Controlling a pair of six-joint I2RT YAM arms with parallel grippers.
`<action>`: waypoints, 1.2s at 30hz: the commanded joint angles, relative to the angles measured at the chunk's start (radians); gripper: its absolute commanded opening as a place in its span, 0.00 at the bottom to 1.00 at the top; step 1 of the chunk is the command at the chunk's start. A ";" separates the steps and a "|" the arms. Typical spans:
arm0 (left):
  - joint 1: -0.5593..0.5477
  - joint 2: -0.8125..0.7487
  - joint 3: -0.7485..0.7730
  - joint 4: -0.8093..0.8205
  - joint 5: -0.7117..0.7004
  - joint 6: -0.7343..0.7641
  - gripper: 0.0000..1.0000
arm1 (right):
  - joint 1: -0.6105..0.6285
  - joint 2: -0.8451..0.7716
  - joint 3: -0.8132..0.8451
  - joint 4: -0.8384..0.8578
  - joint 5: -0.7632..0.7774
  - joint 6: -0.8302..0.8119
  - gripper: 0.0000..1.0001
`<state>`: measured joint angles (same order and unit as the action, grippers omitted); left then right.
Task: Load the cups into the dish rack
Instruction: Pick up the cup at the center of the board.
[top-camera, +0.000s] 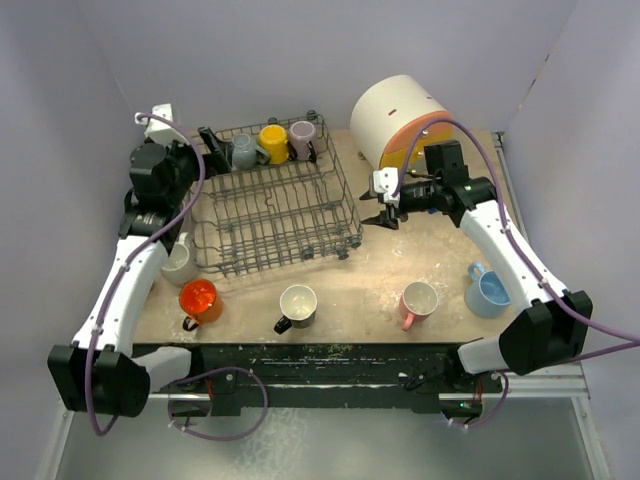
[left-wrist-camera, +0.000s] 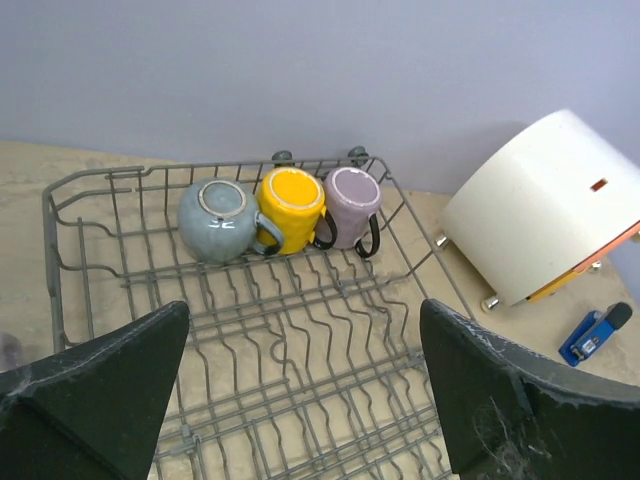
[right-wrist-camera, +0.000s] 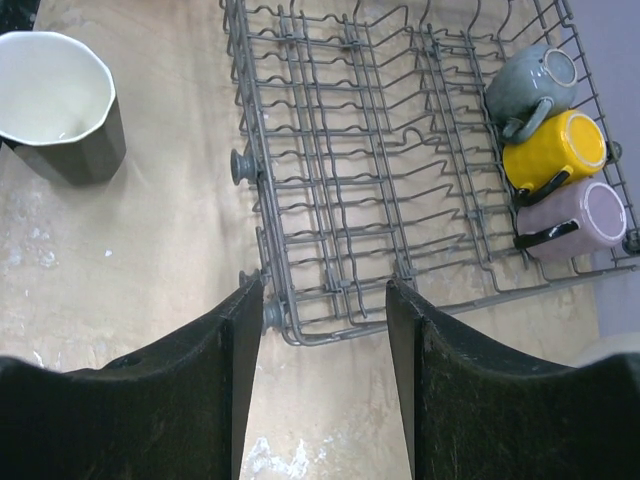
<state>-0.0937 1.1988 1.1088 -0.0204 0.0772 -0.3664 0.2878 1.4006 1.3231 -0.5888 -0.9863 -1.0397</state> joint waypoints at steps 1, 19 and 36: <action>0.014 -0.073 -0.024 0.022 -0.033 -0.032 0.99 | 0.005 -0.003 0.058 -0.082 0.015 -0.103 0.55; 0.102 0.012 0.060 -0.359 -0.030 -0.049 0.98 | 0.004 0.070 0.103 -0.198 0.037 -0.181 0.58; 0.424 0.310 0.181 -0.405 0.121 -0.235 0.81 | 0.007 0.327 0.354 -0.424 -0.056 -0.276 0.58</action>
<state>0.3092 1.4536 1.1862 -0.4026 0.2234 -0.5137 0.2890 1.7336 1.6360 -0.9905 -0.9783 -1.3178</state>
